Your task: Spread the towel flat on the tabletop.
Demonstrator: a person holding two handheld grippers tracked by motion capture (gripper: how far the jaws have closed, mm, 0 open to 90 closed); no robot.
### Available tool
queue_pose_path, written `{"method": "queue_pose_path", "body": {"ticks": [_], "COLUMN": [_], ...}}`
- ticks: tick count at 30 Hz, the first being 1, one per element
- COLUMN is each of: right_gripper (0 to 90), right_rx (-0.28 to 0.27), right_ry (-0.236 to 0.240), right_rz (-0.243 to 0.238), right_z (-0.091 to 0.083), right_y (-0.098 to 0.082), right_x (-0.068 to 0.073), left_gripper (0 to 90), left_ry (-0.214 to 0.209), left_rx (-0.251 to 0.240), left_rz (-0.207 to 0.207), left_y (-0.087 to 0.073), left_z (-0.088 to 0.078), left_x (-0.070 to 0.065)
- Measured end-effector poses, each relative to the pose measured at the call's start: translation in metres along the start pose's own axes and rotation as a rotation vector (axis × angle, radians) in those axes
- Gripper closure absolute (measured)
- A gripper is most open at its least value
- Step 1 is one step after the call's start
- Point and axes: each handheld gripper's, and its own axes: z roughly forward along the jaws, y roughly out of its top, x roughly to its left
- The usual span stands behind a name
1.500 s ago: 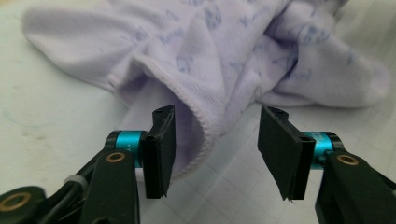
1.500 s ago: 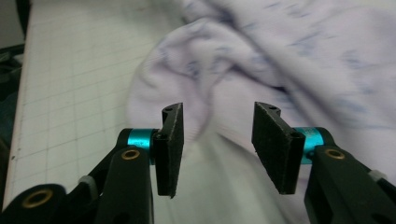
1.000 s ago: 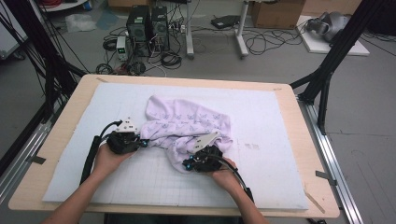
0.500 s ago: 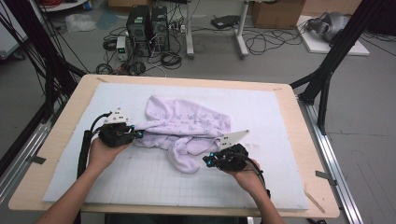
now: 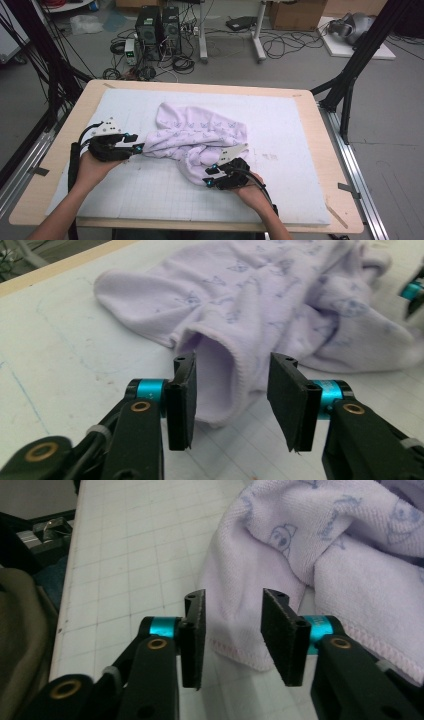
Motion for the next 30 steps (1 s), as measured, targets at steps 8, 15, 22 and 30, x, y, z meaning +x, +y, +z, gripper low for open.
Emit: {"method": "queue_pose_path", "body": {"ticks": [8, 15, 22, 30], "right_gripper": [57.5, 81.1, 85.3, 85.6], "right_rx": [0.051, 0.049, 0.013, -0.064], "right_ry": [0.008, 0.005, 0.026, -0.069], "right_rz": [-0.009, 0.007, 0.016, 0.009], "right_z": [0.021, 0.022, 0.011, -0.053], "right_y": [0.002, 0.000, 0.001, 0.001], "right_x": [-0.001, -0.010, -0.012, -0.013], "left_gripper": [66.7, 49.9, 84.9, 86.0], "left_ry": [-0.117, -0.010, 0.013, -0.011], "left_rx": [0.047, 0.136, 0.127, 0.053], "left_rz": [0.089, 0.075, 0.103, 0.068], "left_y": [-0.007, -0.010, -0.006, 0.010], "left_z": [0.027, 0.073, 0.076, 0.037], "left_x": [-0.030, -0.025, -0.025, -0.018]}}
